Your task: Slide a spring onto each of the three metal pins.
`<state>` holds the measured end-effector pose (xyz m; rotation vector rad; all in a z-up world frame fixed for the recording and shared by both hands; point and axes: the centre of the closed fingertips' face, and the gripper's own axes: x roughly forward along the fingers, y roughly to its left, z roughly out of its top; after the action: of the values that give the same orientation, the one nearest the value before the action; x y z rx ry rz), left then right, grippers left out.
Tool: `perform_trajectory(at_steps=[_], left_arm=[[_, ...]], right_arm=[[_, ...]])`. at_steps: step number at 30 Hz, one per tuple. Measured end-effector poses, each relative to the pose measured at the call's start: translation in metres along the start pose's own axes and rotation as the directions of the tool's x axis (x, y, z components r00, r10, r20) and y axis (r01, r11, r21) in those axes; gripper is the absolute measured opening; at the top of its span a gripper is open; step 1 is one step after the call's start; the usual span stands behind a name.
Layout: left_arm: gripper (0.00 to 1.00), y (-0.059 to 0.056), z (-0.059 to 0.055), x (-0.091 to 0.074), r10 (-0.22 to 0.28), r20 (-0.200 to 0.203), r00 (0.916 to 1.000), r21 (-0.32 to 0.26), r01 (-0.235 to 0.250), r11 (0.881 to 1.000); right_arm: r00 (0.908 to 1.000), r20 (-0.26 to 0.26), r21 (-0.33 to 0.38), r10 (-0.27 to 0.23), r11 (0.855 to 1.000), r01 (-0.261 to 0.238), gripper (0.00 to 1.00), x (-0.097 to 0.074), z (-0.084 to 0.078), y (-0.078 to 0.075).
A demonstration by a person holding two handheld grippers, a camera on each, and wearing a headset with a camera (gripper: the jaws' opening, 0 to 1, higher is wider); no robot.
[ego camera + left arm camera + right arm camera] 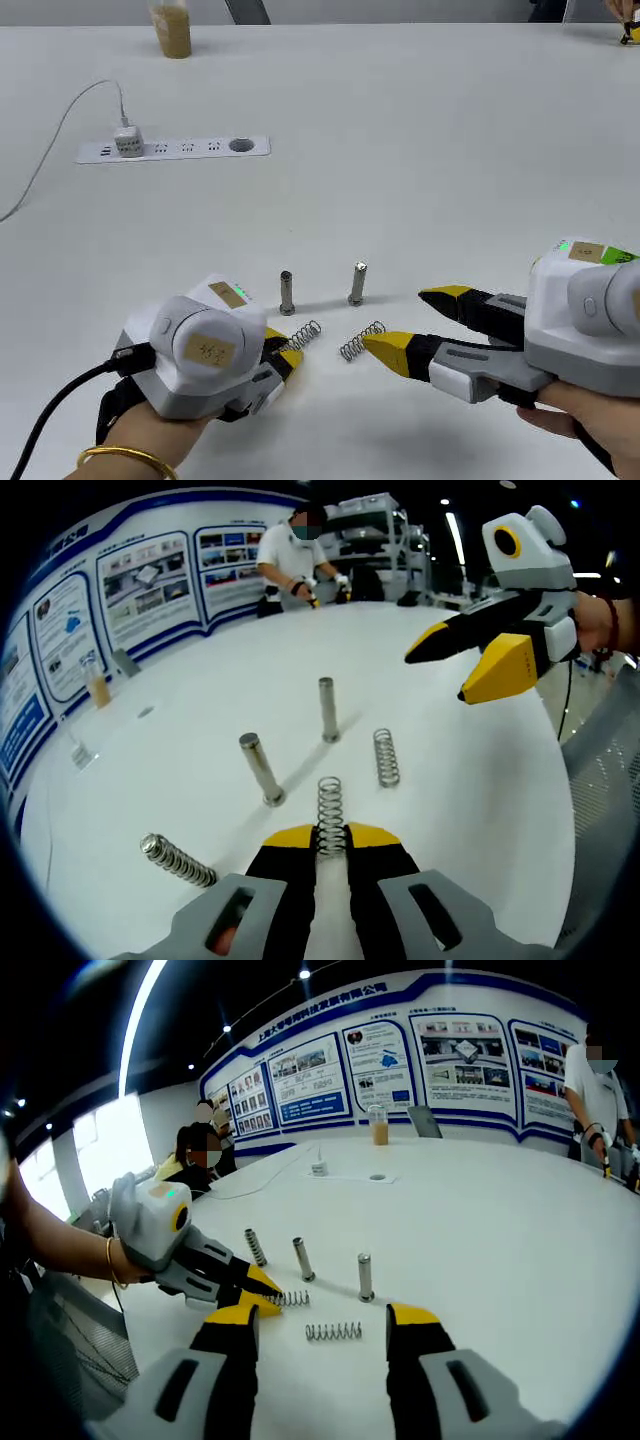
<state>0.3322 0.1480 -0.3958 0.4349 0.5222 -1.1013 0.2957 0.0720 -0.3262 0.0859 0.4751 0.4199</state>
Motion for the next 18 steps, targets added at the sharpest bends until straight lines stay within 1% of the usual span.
perform_trajectory(at_steps=[3,4,6,8,10,11,12,13,15,16,18], left_arm=[[0.11,0.001,0.006,-0.007,0.019,0.018,0.9997,0.005,-0.019,1.000],[0.11,0.002,0.010,-0.011,0.035,0.035,0.9988,-0.004,-0.035,0.999],[0.11,0.002,0.017,-0.017,0.048,0.066,0.9967,-0.011,-0.047,0.999],[0.11,0.002,0.022,-0.022,0.057,0.085,0.9947,-0.009,-0.056,0.998],[0.11,0.002,0.029,-0.027,0.071,0.116,0.9907,-0.014,-0.070,0.997],[0.11,0.003,0.036,-0.031,0.086,0.155,0.9841,-0.027,-0.083,0.996],[0.11,0.003,0.040,-0.033,0.093,0.182,0.9789,-0.033,-0.089,0.996],[0.11,0.003,0.042,-0.035,0.094,0.192,0.9768,-0.032,-0.090,0.995],[0.11,0.002,0.044,-0.040,0.102,0.201,0.9742,-0.039,-0.096,0.995],[0.11,0.002,0.048,-0.043,0.105,0.221,0.9697,-0.043,-0.098,0.994],[0.11,0.001,0.051,-0.046,0.105,0.239,0.9654,-0.056,-0.094,0.994]], right_arm=[[1.0000,0.002,-0.003,-0.001,1.000,0.001,0.52,0.001,0.003,0.001],[1.0000,0.005,0.001,-0.001,1.000,0.001,0.52,0.001,0.005,0.002],[0.9997,0.022,0.014,0.008,1.000,-0.008,0.52,0.001,0.010,0.004],[0.9992,0.035,0.042,0.016,0.999,-0.018,0.51,0.001,0.014,0.006],[0.9983,0.054,0.063,0.022,0.998,-0.025,0.51,0.002,0.020,0.008],[0.9979,0.059,0.065,0.027,0.997,-0.031,0.51,0.002,0.023,0.010],[0.9977,0.059,0.066,0.032,0.997,-0.036,0.51,0.003,0.024,0.012],[0.9975,0.062,0.067,0.036,0.997,-0.040,0.51,0.004,0.025,0.013],[0.9956,0.080,0.084,0.048,0.995,-0.055,0.50,0.006,0.030,0.017],[0.9934,0.096,0.117,0.063,0.990,-0.074,0.50,0.008,0.034,0.021],[0.9916,0.105,0.145,0.076,0.985,-0.091,0.49,0.011,0.036,0.024]])
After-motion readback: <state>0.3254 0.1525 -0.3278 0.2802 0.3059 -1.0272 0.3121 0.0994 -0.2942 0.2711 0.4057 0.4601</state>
